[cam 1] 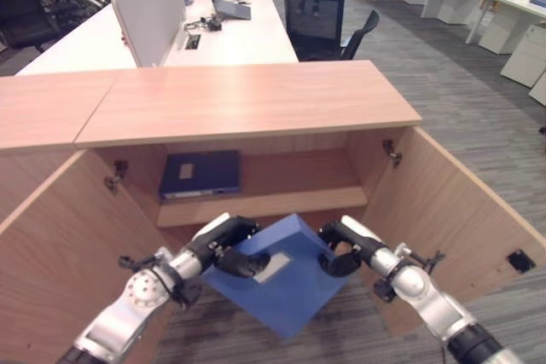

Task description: Put the empty folder in the office cabinet

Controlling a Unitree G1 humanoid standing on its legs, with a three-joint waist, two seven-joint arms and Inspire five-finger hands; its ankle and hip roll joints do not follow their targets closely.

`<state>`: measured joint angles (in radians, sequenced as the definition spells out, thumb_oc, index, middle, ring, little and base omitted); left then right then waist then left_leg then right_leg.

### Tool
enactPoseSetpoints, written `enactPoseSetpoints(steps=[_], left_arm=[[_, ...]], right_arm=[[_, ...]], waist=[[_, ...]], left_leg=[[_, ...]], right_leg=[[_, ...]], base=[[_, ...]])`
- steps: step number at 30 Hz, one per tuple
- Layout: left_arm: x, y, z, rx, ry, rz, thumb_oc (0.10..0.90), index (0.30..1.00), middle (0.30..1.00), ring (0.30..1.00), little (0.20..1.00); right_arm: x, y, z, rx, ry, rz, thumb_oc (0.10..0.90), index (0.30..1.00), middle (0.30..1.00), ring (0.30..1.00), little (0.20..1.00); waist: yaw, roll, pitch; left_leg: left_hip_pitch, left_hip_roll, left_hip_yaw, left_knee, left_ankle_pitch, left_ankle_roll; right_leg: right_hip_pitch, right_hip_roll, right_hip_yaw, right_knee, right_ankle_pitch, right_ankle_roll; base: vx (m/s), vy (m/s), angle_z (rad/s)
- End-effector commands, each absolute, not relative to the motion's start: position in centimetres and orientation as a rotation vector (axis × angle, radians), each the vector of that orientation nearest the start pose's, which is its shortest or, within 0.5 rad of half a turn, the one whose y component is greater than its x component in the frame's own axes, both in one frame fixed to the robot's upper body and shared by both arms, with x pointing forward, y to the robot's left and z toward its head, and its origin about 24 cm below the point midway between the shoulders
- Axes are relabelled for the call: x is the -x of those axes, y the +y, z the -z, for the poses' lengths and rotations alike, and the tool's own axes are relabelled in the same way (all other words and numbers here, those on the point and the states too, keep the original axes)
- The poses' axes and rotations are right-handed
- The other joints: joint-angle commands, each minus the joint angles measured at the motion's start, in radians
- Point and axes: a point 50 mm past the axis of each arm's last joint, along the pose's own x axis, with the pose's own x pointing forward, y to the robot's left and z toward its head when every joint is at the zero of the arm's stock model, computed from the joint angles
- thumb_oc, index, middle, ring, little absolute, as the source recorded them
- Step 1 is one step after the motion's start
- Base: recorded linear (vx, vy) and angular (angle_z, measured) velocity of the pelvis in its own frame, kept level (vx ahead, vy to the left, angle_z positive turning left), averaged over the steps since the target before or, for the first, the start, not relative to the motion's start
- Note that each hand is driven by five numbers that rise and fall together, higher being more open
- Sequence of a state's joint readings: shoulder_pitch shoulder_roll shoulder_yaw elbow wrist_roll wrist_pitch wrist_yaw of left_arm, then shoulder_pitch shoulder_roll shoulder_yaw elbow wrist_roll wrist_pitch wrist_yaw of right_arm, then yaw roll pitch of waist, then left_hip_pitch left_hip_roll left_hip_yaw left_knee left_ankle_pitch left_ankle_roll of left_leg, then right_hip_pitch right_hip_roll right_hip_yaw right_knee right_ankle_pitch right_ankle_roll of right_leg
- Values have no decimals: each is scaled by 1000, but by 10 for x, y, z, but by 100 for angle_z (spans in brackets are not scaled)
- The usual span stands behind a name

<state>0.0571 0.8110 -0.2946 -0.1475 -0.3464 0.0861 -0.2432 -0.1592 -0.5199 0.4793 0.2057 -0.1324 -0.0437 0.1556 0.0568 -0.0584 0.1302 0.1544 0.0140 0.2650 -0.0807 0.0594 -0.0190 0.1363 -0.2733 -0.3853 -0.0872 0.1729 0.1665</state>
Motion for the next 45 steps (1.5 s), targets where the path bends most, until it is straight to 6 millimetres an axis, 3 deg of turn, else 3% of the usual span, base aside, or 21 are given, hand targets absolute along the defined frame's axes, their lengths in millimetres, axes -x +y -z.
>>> enactPoseSetpoints(steps=[1, 20, 21, 22, 28, 33, 34, 35, 36, 37, 42, 44, 45], left_arm=[[-231, 112, -178, -10, -523, 916, 400, 300, 300, 300, 300], [-228, 95, -199, -54, -636, 1005, 400, 300, 300, 300, 300], [-227, 91, -204, -51, -664, 1015, 400, 300, 300, 300, 300], [-226, 87, -209, -41, -692, 1030, 400, 300, 300, 300, 300], [-226, 86, -210, -33, -700, 1030, 400, 300, 300, 300, 300], [-231, 86, -199, -40, -639, 1023, 408, 312, 312, 312, 312], [-233, 87, -196, -44, -620, 1020, 482, 422, 422, 422, 422], [-235, 87, -191, -47, -595, 1018, 527, 491, 491, 491, 491], [-237, 88, -186, -52, -561, 1017, 623, 634, 634, 634, 634], [-239, 90, -179, -51, -523, 1009, 800, 900, 900, 900, 900], [-247, 115, -136, -7, -298, 929, 800, 900, 900, 900, 900], [-242, 143, -107, 47, -167, 823, 800, 900, 900, 900, 900], [-242, 143, -107, 47, -167, 823, 800, 900, 900, 900, 900]], right_arm=[[-266, -69, -39, 512, -71, -826, 800, 900, 900, 900, 900], [-268, -45, -26, 444, 30, -954, 800, 900, 900, 900, 900], [-268, -42, -26, 443, 30, -964, 758, 836, 836, 836, 836], [-267, -38, -25, 429, 36, -978, 400, 300, 300, 300, 300], [-262, -38, -18, 361, 72, -962, 400, 300, 300, 300, 300], [-247, -37, 6, 81, 237, -908, 400, 300, 300, 300, 300], [-244, -37, 10, 25, 269, -898, 400, 300, 300, 300, 300], [-240, -36, 15, -54, 308, -883, 400, 300, 300, 300, 300], [-236, -36, 21, -123, 349, -869, 400, 300, 300, 300, 300], [-231, -35, 26, -190, 387, -861, 400, 300, 300, 300, 300], [-206, -41, 54, -472, 558, -757, 400, 300, 300, 300, 300], [-190, -55, 71, -606, 633, -634, 400, 300, 300, 300, 300], [-190, -55, 71, -606, 633, -634, 400, 300, 300, 300, 300]], waist=[[12, -20, -45], [34, -24, -53], [35, -25, -54], [36, -25, -54], [32, -24, -54], [25, -20, -55], [25, -19, -54], [24, -18, -52], [24, -20, -52], [26, -19, -52], [44, -27, -47], [57, -33, -44], [57, -33, -45]], left_leg=[[25, 30, -75, -7, -100, -43], [19, 30, -84, -7, -94, -47], [19, 30, -84, -7, -94, -47], [19, 30, -84, -7, -94, -47], [19, 30, -84, -7, -93, -47], [19, 27, -82, -7, -94, -47], [19, 27, -83, -7, -93, -47], [19, 25, -84, -7, -93, -46], [19, 21, -85, -7, -94, -45], [17, 17, -86, -7, -94, -43], [3, -22, -92, -7, -96, -26], [0, -52, -99, -7, -100, -14], [-1, -52, -99, -7, -100, -14]], right_leg=[[0, -58, -5, 19, 18, 48], [4, -58, -21, 18, 19, 49], [5, -58, -22, 19, 19, 49], [5, -58, -23, 19, 19, 49], [5, -58, -22, 18, 18, 49], [3, -60, -20, 19, 19, 50], [3, -62, -21, 20, 20, 51], [2, -64, -21, 21, 24, 52], [0, -68, -21, 23, 28, 55], [-3, -74, -20, 25, 33, 59], [-26, -117, -20, 51, 64, 83], [-41, -154, -18, 82, 82, 95], [-41, -154, -18, 83, 82, 95]], base=[[8, -13, 3], [1, -2, 1], [0, -12, 4], [0, -10, 4], [-1, -1, 1], [-2, 7, 0], [-7, 39, 0], [-8, 42, 0], [-7, 56, -1], [-9, 67, 1], [-21, 102, 4], [-18, 159, 7], [0, 136, -4]])
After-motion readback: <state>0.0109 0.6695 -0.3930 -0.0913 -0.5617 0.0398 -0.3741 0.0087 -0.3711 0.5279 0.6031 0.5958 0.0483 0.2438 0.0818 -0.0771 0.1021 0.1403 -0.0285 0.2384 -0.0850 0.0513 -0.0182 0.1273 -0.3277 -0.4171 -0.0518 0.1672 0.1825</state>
